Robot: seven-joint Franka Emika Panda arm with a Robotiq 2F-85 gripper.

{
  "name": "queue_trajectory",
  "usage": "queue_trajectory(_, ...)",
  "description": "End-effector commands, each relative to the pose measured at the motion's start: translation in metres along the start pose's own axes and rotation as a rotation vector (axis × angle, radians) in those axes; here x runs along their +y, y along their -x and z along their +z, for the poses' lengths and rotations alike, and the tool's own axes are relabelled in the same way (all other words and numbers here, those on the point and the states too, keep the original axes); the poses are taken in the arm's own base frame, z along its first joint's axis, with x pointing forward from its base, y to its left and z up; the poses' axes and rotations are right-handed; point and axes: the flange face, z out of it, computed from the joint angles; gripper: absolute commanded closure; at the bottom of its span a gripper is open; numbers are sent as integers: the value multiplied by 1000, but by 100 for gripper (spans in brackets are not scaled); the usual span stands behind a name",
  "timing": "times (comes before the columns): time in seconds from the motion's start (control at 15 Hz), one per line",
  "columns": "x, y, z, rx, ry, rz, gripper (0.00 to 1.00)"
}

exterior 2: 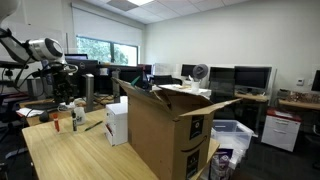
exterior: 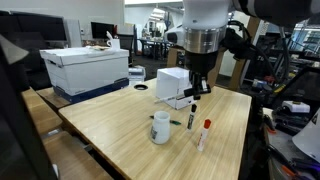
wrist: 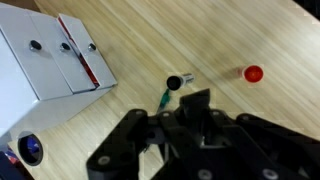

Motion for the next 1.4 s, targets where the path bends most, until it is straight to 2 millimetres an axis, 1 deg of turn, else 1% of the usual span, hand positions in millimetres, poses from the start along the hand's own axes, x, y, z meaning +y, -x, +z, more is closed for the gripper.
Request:
queue_trajectory(0.0, 4, 2, -11, -93, -2, -77, 95)
queue_trajectory(0.2, 5, 0, -11, -155, -3, -132, 95)
queue_trajectory(0.33, 1, -1, -9, -200, -13, -180, 95)
queue_trajectory(0.73, -14, -5, -5, -221, -43, -274, 95)
queue_trajectory(1.0, -22, -12, -3, -220, -41, -304, 95)
queue_trajectory(1.33, -26, -22, -1, -226, -47, -315, 95)
